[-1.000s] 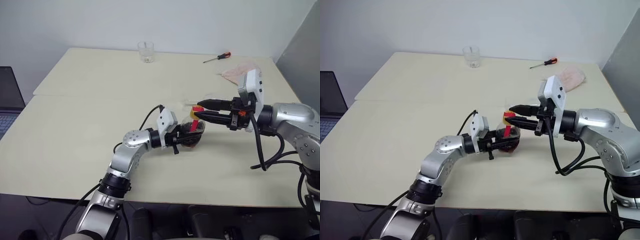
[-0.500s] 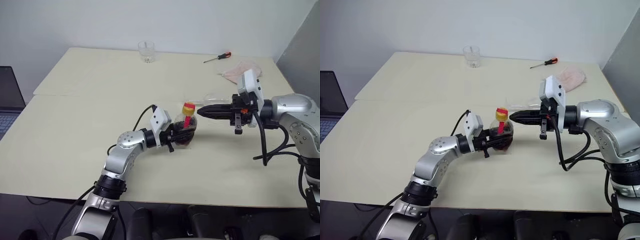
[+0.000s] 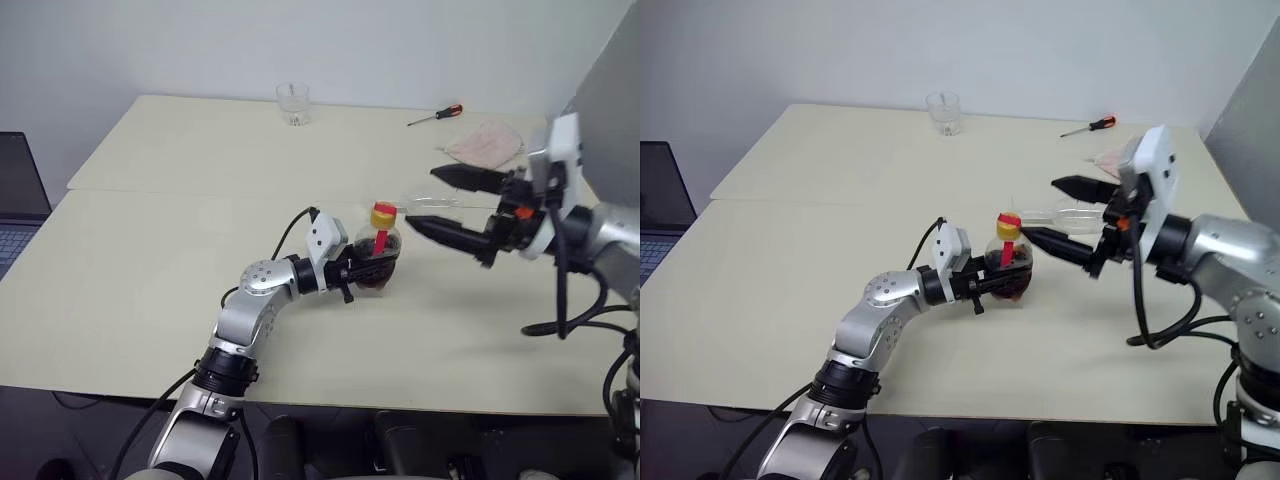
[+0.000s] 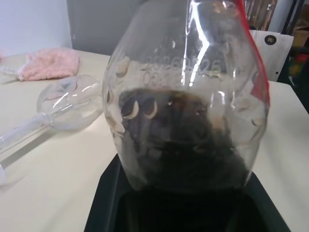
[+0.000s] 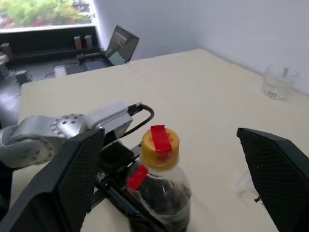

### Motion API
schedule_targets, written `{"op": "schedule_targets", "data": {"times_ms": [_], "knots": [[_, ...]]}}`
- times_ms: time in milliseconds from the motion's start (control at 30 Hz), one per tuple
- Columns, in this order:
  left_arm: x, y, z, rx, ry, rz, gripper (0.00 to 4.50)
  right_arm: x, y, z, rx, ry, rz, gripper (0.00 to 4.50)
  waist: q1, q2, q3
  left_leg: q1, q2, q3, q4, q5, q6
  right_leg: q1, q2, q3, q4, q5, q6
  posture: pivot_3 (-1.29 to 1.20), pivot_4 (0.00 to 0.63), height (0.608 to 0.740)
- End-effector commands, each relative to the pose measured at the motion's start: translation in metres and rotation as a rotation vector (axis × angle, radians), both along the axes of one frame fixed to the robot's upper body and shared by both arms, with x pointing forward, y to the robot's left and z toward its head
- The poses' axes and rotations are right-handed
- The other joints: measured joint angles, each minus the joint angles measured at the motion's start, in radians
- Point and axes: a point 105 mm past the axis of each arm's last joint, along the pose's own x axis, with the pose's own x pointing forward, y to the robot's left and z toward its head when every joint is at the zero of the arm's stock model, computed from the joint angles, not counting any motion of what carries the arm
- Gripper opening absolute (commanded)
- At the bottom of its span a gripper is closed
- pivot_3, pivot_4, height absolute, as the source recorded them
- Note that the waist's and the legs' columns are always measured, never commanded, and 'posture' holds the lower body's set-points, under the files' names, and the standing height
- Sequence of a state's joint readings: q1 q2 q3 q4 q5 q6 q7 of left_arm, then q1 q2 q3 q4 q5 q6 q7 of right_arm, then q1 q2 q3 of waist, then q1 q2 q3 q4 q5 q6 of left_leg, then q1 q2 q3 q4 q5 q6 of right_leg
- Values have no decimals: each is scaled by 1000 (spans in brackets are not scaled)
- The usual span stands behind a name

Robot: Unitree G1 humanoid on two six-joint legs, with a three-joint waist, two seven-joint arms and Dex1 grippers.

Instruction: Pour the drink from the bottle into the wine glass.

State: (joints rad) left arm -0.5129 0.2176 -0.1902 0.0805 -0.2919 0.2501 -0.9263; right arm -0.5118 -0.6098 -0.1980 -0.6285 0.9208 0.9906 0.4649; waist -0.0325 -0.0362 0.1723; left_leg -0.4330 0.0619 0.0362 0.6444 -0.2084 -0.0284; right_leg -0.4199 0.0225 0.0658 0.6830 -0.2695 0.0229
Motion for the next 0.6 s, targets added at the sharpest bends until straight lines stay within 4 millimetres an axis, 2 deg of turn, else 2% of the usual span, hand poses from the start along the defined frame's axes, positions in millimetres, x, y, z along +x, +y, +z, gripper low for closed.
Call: {"op": "schedule_targets", "data": {"times_ms": [33, 133, 300, 600], "knots": [[-3, -7, 17, -32, -73, -37, 1136, -1, 6, 13, 37, -64, -75, 4500, 1, 0, 0, 0, 0, 0, 0, 0, 0, 0, 0, 0, 0, 0, 1, 0, 150, 740], [-3, -7, 17, -27, -77, -44, 1136, 4, 18, 21, 92, -90, -127, 4500, 0, 0, 0, 0, 0, 1, 1, 0, 0, 0, 0, -1, 0, 0, 1, 0, 150, 740], [-2, -9, 17, -31, -79, -47, 1136, 14, 31, 19, 100, -85, -177, 4500, 1, 0, 0, 0, 0, 0, 0, 0, 0, 0, 0, -1, -1, 0, 1, 0, 150, 740], [-3, -10, 17, -35, -91, -46, 1136, 35, 38, 12, 115, -66, -247, 4500, 1, 0, 0, 0, 0, 1, 0, 0, 0, 0, 0, -1, -1, 0, 0, 0, 150, 740]]}}
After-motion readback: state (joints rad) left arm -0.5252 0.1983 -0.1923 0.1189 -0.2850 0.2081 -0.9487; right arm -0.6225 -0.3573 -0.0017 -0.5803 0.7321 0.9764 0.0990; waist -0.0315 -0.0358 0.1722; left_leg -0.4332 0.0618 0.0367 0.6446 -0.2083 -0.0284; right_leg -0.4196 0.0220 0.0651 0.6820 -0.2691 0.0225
